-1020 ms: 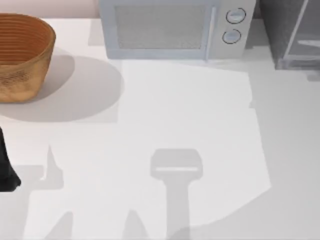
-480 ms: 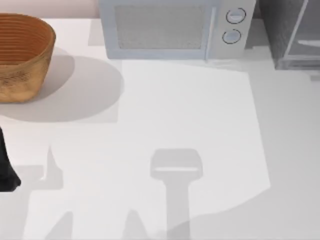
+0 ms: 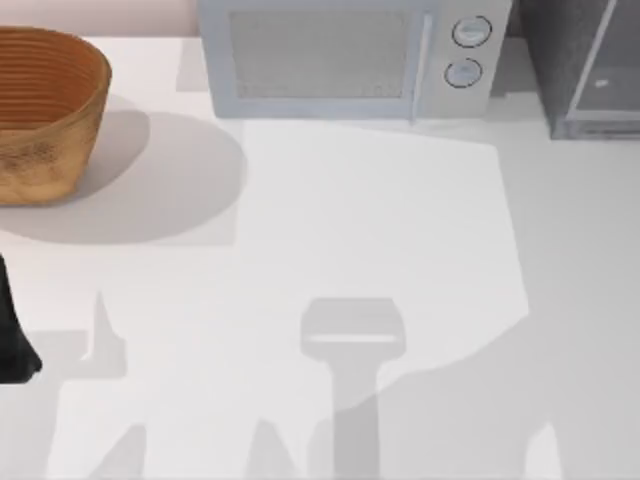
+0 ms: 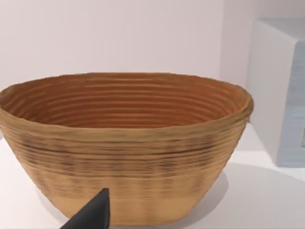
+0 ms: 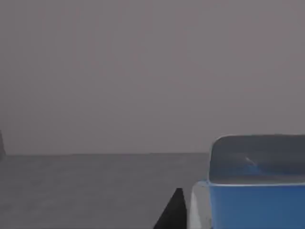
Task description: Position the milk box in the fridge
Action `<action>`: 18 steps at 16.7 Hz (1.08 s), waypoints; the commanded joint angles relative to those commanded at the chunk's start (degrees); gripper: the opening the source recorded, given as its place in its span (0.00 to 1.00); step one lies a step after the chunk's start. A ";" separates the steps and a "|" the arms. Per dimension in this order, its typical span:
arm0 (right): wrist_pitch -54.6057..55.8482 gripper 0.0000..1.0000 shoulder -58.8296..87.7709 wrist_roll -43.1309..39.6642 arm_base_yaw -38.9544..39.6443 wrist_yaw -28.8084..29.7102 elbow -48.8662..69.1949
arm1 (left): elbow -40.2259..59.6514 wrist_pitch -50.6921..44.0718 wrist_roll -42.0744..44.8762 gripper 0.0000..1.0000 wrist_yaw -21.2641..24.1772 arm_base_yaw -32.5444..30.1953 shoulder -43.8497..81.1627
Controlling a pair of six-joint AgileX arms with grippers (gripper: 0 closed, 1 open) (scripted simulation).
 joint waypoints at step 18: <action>-9.58 0.60 5.34 -0.45 1.78 1.39 14.99 | 0.00 0.00 0.00 1.00 0.00 0.00 0.00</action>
